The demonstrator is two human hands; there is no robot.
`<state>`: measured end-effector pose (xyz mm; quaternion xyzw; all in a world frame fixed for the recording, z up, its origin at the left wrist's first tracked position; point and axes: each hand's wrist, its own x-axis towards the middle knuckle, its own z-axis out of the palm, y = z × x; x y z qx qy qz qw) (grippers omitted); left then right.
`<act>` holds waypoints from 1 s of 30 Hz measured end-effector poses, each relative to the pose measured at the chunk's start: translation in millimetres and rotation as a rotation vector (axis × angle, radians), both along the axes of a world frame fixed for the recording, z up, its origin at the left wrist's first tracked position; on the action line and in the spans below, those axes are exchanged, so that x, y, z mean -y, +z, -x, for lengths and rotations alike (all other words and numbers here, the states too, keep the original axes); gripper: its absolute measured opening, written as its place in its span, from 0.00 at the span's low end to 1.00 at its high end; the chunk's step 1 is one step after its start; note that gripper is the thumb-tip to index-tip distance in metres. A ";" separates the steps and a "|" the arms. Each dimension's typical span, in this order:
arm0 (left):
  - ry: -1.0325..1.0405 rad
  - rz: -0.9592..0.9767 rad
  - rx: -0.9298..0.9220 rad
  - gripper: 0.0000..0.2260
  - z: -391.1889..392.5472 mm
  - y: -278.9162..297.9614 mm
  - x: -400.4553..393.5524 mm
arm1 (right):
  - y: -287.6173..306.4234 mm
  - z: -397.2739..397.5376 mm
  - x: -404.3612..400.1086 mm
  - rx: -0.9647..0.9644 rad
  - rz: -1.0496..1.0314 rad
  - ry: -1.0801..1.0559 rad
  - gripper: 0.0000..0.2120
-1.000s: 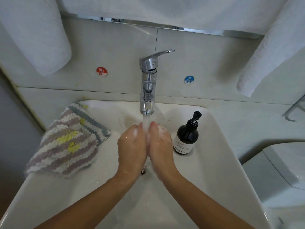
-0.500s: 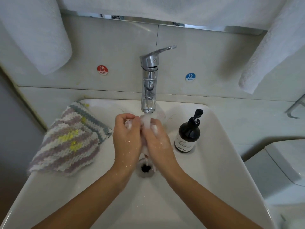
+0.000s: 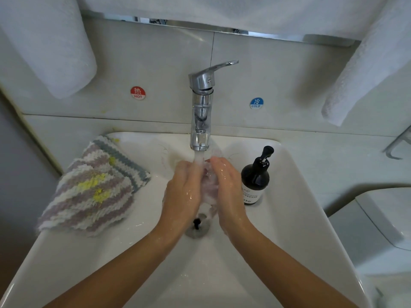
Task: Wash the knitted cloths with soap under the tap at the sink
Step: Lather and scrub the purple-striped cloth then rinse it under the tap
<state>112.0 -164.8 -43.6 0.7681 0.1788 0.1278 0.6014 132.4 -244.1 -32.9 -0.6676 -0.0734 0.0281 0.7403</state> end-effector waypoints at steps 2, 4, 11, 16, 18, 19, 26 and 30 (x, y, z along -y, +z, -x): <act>-0.005 -0.040 0.056 0.17 4.8 0.7 4.9 | -2.5 -1.3 -1.3 0.007 0.095 -0.039 0.15; 0.011 -0.025 0.082 0.21 9.0 1.6 8.2 | -3.3 -0.5 -2.3 -0.005 0.151 -0.070 0.17; 0.088 0.045 0.130 0.20 8.1 4.3 4.7 | 1.0 -0.1 -12.5 -0.069 0.286 -0.047 0.20; 0.186 0.105 0.180 0.17 0.3 5.8 1.3 | -2.6 3.7 -12.3 -0.100 0.156 -0.044 0.15; 0.237 0.156 0.217 0.17 0.0 8.5 -1.0 | -5.9 5.1 -9.6 -0.090 0.186 0.039 0.11; 0.264 0.176 0.243 0.17 -0.6 10.6 -3.1 | -5.4 5.8 -7.5 -0.101 0.205 0.082 0.11; 0.342 0.204 0.282 0.09 -10.6 8.0 -25.6 | -5.8 9.6 -4.3 -0.027 0.379 0.181 0.14; 0.171 0.162 0.204 0.06 -6.9 3.4 -15.5 | -5.1 3.8 -2.8 -0.007 0.329 0.100 0.07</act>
